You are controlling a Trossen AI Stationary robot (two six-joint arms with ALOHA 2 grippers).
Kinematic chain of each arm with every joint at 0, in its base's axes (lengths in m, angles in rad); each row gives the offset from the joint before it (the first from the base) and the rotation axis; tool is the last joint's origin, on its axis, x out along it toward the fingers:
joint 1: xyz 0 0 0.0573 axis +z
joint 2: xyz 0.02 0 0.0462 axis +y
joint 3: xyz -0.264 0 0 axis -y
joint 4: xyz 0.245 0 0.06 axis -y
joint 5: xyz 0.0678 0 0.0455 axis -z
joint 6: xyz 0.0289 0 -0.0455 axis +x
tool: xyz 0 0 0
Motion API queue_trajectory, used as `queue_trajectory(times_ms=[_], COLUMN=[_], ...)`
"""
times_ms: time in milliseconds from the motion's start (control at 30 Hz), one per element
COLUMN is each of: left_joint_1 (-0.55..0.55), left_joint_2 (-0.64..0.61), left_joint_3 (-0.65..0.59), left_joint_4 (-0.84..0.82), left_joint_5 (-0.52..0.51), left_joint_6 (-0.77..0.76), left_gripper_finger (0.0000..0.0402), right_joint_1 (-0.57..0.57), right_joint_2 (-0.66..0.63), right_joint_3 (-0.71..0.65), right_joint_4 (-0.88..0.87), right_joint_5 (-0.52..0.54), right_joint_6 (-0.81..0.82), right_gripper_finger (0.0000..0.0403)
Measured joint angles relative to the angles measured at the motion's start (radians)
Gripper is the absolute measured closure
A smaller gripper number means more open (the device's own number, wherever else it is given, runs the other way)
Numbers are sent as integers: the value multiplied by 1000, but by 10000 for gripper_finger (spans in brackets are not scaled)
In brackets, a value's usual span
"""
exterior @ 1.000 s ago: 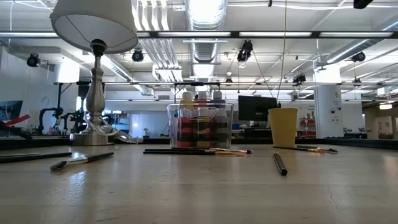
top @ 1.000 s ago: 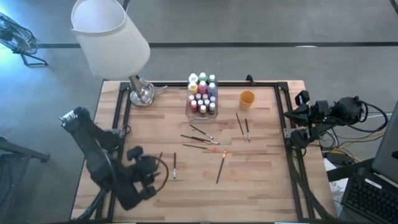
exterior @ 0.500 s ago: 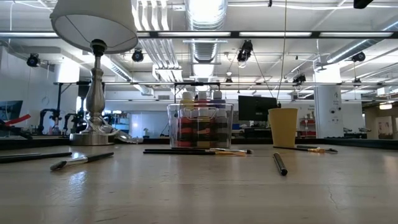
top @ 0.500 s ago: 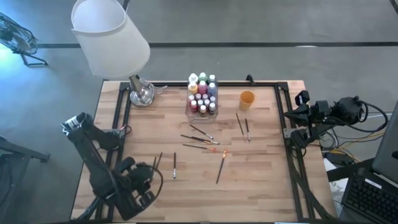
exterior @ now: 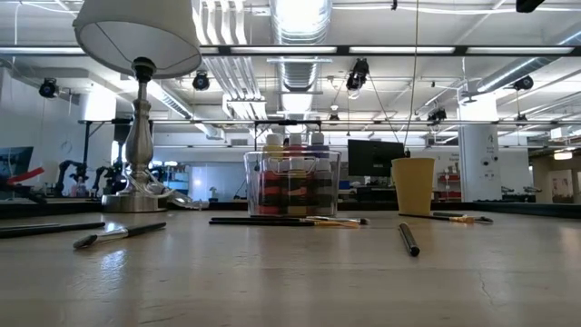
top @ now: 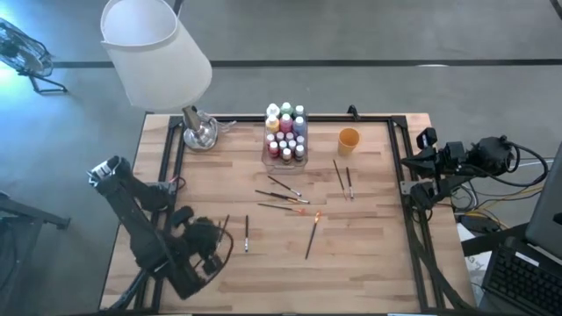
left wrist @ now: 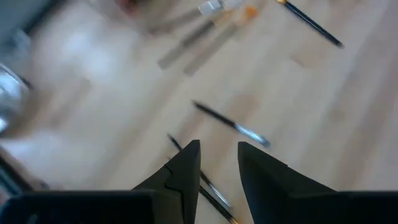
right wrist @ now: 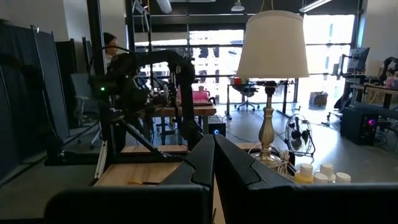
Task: Pick & Place Paint Supplies
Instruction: Put the silver paint brush into the cup
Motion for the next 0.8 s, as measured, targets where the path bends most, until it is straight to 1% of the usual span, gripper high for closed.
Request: queue_trajectory(times_ms=[100,200,300,433,500,567,633,700,800], left_joint_1=[63,147,234,329,355,376,390,397,397], left_joint_2=[-21,-58,-117,-234,-312,-399,-491,-578,-702], left_joint_3=[-12,-49,-125,-277,-370,-469,-573,-681,-836], left_joint_4=[13,96,276,623,789,928,1053,1159,1275], left_joint_5=[-65,-106,-117,-117,-116,-98,-52,-18,-8], left_joint_6=[131,334,589,950,1090,1172,1217,1240,1244], left_gripper_finger=[289,289,290,305,317,329,337,342,346], right_joint_1=[0,0,0,0,0,0,0,0,0], right_joint_2=[0,0,0,0,0,0,0,0,0], right_joint_3=[0,0,0,-2,-12,-24,-39,-56,-77], right_joint_4=[0,0,0,1,-1,-1,0,-1,-1], right_joint_5=[0,0,-1,-2,-2,-3,-2,-1,-1], right_joint_6=[0,0,19,8,2,8,-1,-27,-43], right_gripper_finger=[394,394,394,394,394,394,394,394,394])
